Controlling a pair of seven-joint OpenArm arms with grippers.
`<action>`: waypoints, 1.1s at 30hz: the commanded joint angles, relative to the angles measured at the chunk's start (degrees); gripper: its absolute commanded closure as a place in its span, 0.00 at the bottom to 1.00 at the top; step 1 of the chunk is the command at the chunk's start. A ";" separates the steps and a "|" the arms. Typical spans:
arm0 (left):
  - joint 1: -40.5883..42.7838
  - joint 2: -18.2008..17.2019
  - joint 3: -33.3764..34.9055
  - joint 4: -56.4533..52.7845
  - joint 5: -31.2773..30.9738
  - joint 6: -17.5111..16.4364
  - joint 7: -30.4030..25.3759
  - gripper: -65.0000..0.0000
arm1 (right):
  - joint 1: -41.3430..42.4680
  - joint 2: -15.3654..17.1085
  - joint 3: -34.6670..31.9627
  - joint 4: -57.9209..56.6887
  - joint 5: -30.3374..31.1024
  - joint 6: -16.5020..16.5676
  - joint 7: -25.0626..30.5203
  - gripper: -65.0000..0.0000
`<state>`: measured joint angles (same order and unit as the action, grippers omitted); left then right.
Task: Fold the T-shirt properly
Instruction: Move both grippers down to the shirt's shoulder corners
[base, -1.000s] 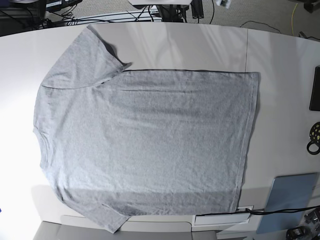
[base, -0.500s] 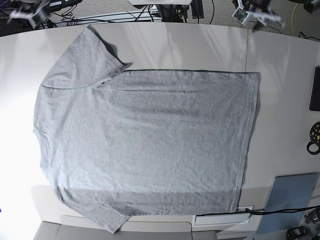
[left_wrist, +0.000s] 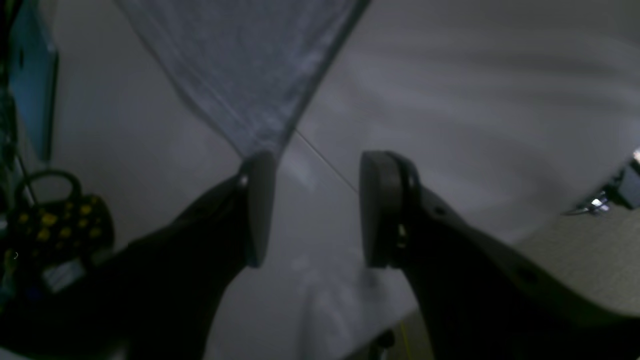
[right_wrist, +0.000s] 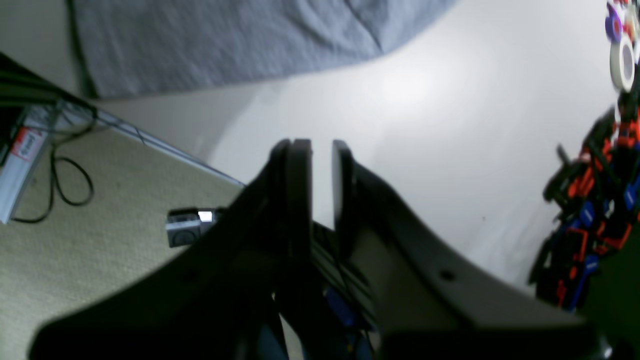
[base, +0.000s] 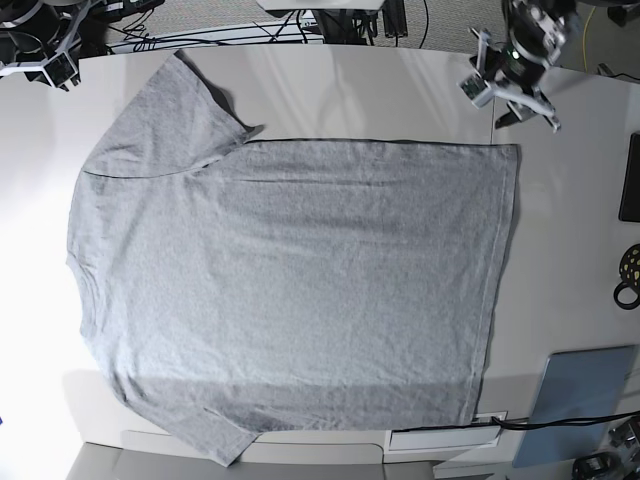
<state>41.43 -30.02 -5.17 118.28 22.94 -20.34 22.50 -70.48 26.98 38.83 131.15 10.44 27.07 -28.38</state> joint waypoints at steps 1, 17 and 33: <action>-0.90 -1.66 -0.22 -0.48 -1.25 0.44 -0.28 0.56 | -0.79 0.33 0.55 0.63 0.04 -0.31 -0.17 0.87; -15.74 -4.81 1.09 -15.93 -6.43 -4.17 -3.91 0.50 | 1.49 0.35 0.55 0.63 0.02 -0.26 5.73 0.56; -23.19 -6.99 11.39 -26.77 -2.99 -6.54 -2.99 0.57 | 4.92 0.35 0.55 0.63 -7.56 -0.26 0.92 0.56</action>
<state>17.04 -36.40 5.78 92.86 18.65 -23.00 14.76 -65.06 26.81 38.83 131.15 2.96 27.42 -28.27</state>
